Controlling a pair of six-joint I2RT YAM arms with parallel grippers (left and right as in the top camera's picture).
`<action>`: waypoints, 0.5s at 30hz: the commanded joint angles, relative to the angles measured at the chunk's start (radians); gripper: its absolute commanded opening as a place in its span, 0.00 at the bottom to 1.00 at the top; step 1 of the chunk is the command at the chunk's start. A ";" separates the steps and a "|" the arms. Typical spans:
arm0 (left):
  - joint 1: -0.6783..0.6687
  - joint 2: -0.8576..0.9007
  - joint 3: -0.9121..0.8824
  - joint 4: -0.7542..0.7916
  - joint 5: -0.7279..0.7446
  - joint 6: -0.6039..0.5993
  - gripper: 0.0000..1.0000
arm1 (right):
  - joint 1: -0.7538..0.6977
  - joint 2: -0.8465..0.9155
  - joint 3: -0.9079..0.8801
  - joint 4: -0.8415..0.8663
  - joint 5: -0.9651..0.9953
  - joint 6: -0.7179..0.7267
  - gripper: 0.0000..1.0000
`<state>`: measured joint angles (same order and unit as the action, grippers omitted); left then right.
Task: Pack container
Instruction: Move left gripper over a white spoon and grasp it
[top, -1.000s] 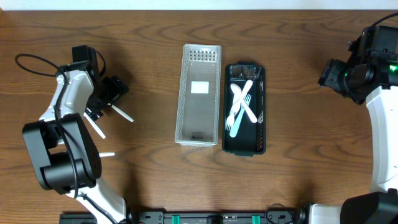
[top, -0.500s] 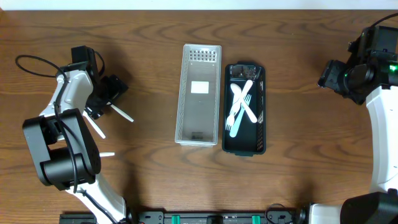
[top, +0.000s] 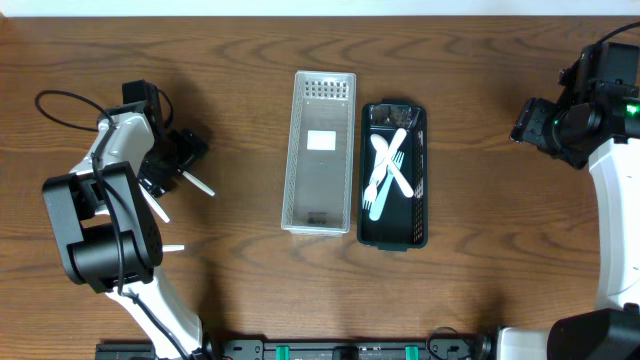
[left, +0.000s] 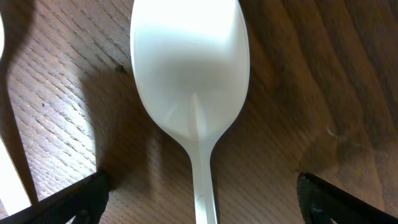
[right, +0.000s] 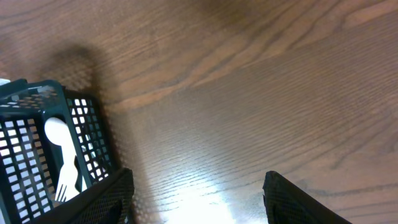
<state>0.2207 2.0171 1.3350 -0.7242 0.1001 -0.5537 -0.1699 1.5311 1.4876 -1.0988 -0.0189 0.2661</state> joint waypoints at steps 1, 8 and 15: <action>0.003 0.024 -0.003 0.000 -0.039 -0.008 0.98 | -0.003 -0.006 0.003 -0.003 0.003 -0.013 0.70; 0.003 0.024 -0.003 -0.026 -0.040 -0.009 0.99 | -0.003 -0.006 0.003 -0.003 0.003 -0.013 0.70; 0.003 0.024 -0.003 -0.026 -0.041 -0.009 0.88 | -0.003 -0.006 0.003 -0.006 0.003 -0.013 0.71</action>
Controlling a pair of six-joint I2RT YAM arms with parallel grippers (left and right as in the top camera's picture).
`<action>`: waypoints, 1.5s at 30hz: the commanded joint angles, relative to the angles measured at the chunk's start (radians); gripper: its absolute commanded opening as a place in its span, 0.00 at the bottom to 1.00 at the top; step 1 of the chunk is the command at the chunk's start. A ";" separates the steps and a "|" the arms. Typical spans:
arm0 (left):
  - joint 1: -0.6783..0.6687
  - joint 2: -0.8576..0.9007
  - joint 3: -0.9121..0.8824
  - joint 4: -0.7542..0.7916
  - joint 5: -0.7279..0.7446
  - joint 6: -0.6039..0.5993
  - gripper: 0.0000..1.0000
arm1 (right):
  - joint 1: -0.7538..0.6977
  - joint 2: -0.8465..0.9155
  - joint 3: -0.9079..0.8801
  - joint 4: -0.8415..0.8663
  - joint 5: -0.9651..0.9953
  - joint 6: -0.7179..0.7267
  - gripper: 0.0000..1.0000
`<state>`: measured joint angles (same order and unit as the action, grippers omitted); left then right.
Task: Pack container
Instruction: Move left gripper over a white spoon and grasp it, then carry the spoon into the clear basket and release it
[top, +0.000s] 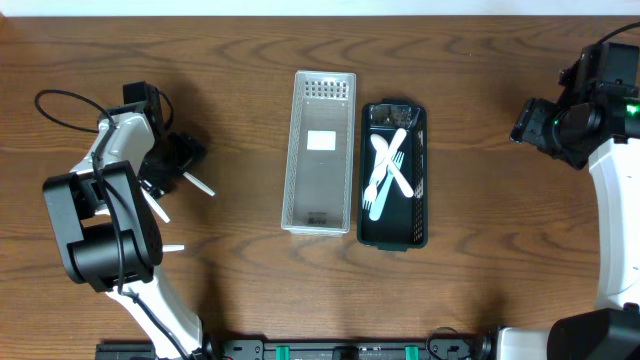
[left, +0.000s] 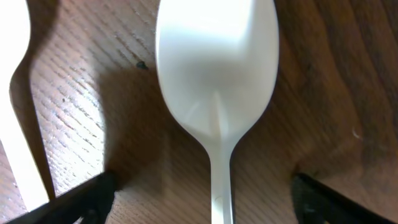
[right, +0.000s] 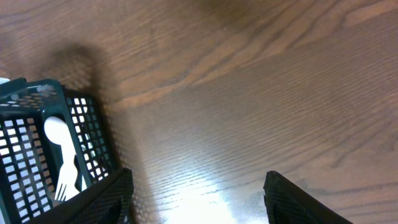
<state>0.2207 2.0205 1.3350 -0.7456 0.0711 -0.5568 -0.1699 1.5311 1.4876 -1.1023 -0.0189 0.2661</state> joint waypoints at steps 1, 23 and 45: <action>0.003 0.021 -0.003 -0.004 -0.012 -0.006 0.85 | -0.003 -0.006 0.003 -0.002 0.003 -0.013 0.71; 0.003 0.020 -0.003 -0.004 -0.012 -0.005 0.20 | -0.003 -0.006 0.003 -0.005 0.003 -0.013 0.72; -0.230 -0.350 0.092 -0.163 -0.012 0.215 0.06 | -0.003 -0.006 0.003 0.001 0.003 -0.013 0.72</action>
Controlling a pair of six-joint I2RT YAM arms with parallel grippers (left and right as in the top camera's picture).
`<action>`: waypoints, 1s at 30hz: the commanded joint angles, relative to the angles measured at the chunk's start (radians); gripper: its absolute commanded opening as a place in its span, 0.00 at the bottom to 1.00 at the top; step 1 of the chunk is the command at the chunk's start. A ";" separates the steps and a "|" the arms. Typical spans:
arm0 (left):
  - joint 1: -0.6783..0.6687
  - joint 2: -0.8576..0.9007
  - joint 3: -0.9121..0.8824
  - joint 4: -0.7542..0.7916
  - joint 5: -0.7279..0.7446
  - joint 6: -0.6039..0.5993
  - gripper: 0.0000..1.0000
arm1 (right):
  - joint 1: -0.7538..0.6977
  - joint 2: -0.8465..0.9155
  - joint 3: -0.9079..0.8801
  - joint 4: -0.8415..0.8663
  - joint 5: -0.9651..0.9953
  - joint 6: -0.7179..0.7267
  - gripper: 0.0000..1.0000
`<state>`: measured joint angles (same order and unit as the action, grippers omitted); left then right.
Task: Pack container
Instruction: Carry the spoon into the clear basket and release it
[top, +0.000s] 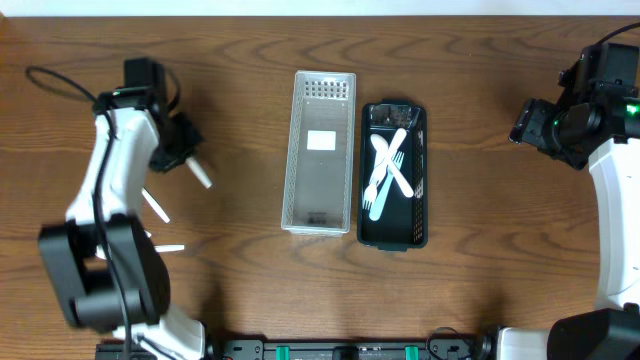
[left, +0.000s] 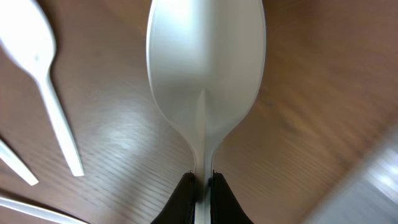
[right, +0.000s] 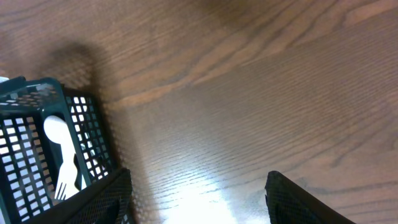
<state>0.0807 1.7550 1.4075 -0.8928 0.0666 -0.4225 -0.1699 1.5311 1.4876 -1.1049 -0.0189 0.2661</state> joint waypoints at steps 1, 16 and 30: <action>-0.124 -0.105 0.019 -0.016 -0.008 0.094 0.06 | -0.003 -0.006 0.003 0.005 0.003 -0.013 0.72; -0.555 -0.018 0.017 0.042 -0.034 0.114 0.06 | -0.003 -0.006 0.003 0.004 0.003 -0.013 0.72; -0.567 -0.015 0.068 0.014 -0.043 0.167 0.52 | -0.003 -0.006 0.003 0.001 0.003 -0.013 0.73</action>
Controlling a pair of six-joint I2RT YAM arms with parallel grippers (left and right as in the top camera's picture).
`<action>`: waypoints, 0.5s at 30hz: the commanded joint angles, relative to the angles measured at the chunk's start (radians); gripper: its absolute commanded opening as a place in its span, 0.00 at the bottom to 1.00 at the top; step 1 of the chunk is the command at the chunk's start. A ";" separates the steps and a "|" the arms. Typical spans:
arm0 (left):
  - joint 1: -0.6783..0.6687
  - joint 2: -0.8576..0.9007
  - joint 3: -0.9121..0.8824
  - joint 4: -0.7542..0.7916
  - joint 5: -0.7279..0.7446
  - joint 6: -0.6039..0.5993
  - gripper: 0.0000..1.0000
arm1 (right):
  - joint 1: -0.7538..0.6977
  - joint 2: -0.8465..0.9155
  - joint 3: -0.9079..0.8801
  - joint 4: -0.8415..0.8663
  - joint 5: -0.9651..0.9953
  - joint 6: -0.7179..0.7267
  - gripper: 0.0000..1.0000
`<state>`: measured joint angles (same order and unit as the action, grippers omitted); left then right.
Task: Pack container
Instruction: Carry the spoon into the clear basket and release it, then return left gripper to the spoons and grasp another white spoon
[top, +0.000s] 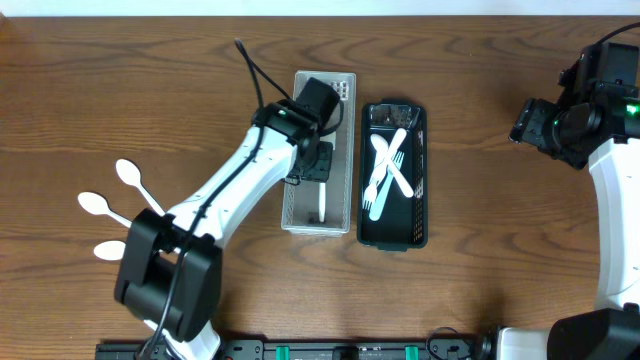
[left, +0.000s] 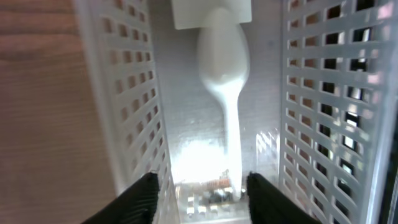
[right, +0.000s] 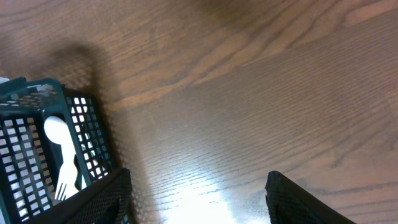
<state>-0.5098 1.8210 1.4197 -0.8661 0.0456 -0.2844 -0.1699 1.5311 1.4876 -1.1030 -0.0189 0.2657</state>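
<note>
A white plastic spoon (left: 225, 68) lies lengthwise on the floor of the white slotted basket (top: 302, 210), its handle (top: 321, 203) pointing to the near end. My left gripper (top: 320, 163) hovers over that basket, open (left: 202, 200), its fingers either side of the handle end and apart from it. Three more white spoons (top: 128, 173) lie on the table at the far left. The dark basket (top: 418, 225) to the right of the white one holds crossed white forks and spoons (top: 385, 170). My right gripper (top: 540, 125) stands open (right: 199, 208) over bare wood at the far right.
The two baskets stand side by side in the middle of the wooden table. A corner of the dark basket (right: 37, 143) shows at the left of the right wrist view. My left arm (top: 215, 205) stretches across from the near left.
My left gripper has moved from above the table at the left to over the white basket and has opened. The spoon it held now lies in that basket. The right arm is unchanged.
My left gripper stood open around a spoon lying on the table at the left, among other spoons, at the first two moments. Then it was shut on that spoon's handle, lifted off the wood. Now the spoon rests in the white basket, released.
</note>
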 joint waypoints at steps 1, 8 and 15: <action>0.034 -0.107 0.063 -0.016 -0.037 0.030 0.54 | -0.003 -0.006 0.003 0.000 0.003 -0.013 0.73; 0.238 -0.326 0.069 -0.092 -0.251 -0.068 0.68 | -0.003 -0.006 0.003 -0.001 0.004 -0.013 0.73; 0.659 -0.371 0.061 -0.174 -0.214 -0.183 0.87 | -0.003 -0.006 0.003 -0.001 0.003 -0.013 0.73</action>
<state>0.0235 1.4258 1.4841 -1.0294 -0.1623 -0.4004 -0.1699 1.5311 1.4876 -1.1030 -0.0189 0.2657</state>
